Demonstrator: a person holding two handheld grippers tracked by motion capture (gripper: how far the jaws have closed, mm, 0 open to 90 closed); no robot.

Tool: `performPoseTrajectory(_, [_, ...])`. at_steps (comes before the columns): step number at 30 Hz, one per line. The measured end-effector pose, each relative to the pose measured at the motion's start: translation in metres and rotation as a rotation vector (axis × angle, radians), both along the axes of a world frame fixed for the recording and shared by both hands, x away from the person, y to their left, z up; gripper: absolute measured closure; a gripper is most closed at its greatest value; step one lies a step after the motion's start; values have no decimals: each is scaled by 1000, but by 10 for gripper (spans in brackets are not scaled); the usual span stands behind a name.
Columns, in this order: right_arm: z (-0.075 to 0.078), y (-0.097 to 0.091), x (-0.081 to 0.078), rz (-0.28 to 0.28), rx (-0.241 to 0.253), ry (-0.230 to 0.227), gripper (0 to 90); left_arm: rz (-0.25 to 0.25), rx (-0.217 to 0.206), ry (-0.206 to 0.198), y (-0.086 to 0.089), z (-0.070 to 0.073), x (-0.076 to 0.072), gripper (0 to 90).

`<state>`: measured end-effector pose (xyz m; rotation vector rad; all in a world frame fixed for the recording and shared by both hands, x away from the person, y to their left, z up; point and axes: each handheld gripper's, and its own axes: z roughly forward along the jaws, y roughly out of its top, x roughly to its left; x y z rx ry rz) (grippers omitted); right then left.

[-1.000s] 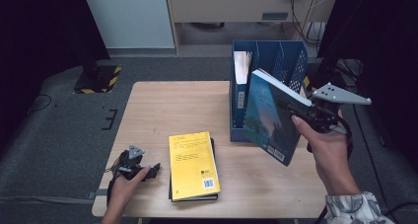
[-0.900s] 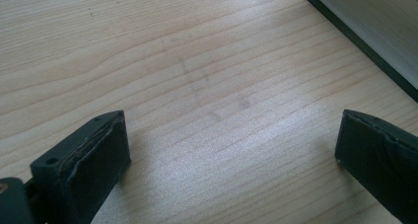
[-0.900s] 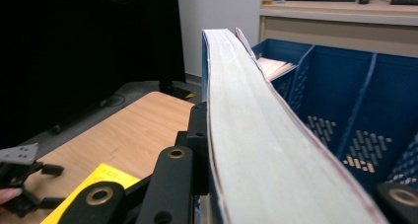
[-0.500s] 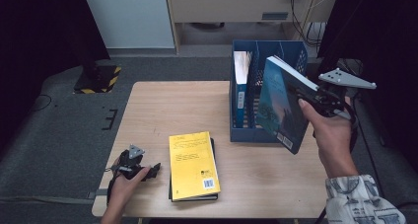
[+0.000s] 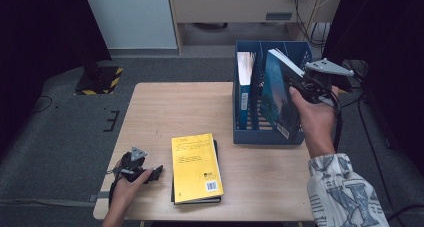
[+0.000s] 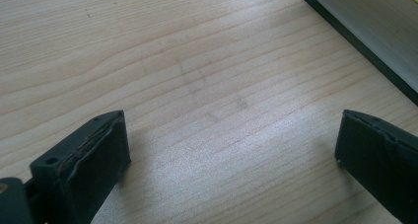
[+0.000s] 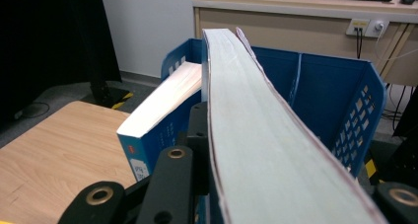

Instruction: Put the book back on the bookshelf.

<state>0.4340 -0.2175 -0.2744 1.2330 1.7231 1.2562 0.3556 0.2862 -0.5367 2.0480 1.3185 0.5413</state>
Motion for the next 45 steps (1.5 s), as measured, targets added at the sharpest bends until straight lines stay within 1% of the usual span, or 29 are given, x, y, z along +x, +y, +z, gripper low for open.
performPoseTrajectory(8, [-6, 11, 17, -35, -3, 5, 739, -4, -1, 0, 0, 0, 1, 0])
performPoseTrajectory(14, [-9, 16, 27, -61, 3, -2, 739, -4, -1, 0, 0, 0, 0, 0])
performPoseTrajectory(19, [-12, 15, 32, -82, 10, -1, 739, -4, -1, 0, 0, 0, 0, 0])
performPoseTrajectory(21, [-13, 13, 34, -88, 10, -9, 740, -4, -1, 0, 0, 0, 0, 0])
performPoseTrajectory(24, [-14, 10, 39, -99, 22, -9, 740, -4, -1, 0, 0, 0, 0, 0])
performPoseTrajectory(29, [-15, 9, 46, -113, 16, -7, 739, -7, -1, 0, 0, 0, 1, 0])
performPoseTrajectory(35, [-16, 9, 53, -136, 36, -1, 739, -7, -1, 0, 0, 0, 1, 0])
performPoseTrajectory(41, [-17, 16, 64, -151, 3, 0, 739, -6, -1, 2, 0, 0, 2, 0])
performPoseTrajectory(45, [-19, 21, 70, -151, 4, 4, 739, -7, 0, 2, 0, 0, 1, 0])
